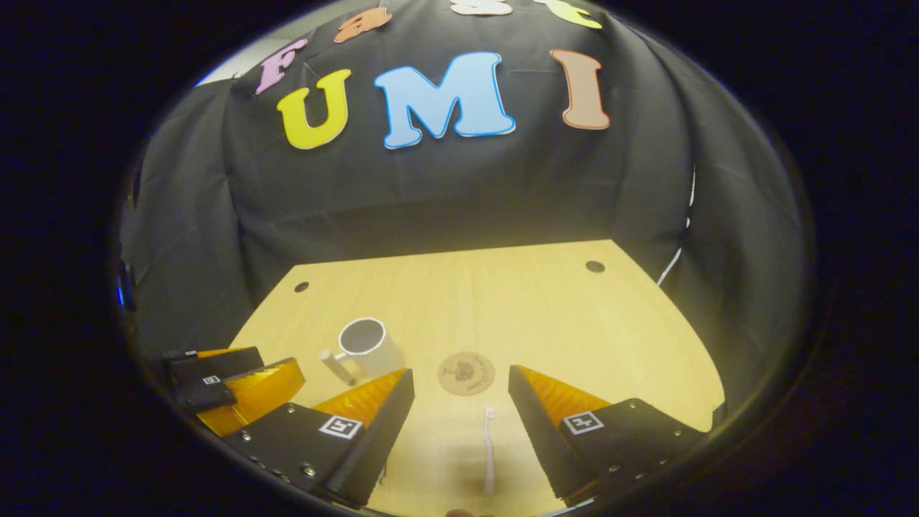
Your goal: Put the toothbrush and toothpaste on the desktop into the cup, then pick up the cup and place it on the coaster on the desktop.
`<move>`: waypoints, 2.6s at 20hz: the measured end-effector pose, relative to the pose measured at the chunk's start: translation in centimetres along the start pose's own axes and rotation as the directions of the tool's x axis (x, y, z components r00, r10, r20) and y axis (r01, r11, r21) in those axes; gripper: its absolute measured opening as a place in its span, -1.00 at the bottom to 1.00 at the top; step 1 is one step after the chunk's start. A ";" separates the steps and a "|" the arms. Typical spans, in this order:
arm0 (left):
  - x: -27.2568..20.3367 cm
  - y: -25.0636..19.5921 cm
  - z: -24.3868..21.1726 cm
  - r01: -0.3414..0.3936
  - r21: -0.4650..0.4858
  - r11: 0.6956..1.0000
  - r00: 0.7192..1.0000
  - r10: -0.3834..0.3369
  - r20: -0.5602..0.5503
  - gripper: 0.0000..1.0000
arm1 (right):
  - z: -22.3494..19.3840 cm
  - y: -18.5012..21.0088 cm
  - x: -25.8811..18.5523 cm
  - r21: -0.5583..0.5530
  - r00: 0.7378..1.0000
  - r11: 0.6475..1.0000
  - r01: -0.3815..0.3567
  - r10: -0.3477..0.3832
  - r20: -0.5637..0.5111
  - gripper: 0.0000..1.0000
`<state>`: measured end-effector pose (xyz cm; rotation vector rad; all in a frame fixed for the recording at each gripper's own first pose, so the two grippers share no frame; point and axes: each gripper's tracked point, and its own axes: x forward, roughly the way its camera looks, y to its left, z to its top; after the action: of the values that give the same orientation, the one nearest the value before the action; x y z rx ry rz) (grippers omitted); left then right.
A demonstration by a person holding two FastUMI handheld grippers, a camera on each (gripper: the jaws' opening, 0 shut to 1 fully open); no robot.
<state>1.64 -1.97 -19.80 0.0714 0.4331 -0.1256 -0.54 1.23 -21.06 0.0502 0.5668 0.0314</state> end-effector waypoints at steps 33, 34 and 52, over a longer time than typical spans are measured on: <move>4.6 -0.9 -17.3 -0.034 0.009 0.999 0.813 0.033 -0.581 0.90 | -18.9 -3.2 6.0 -0.038 0.800 0.998 0.041 -0.055 -0.598 0.76; 4.6 -0.6 -17.6 -0.044 0.007 0.999 0.808 0.040 -0.588 0.90 | -19.0 -3.3 6.1 -0.041 0.801 0.998 0.042 -0.058 -0.596 0.77; 5.0 1.9 -19.2 -0.158 0.030 0.987 0.749 0.140 -0.647 0.72 | -19.7 -3.0 5.6 -0.093 0.742 0.994 0.062 -0.108 -0.662 0.68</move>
<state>-1.60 1.18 -39.24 0.1243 1.1292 0.0729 -6.39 -0.77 -40.83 -0.0562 1.2956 -0.0249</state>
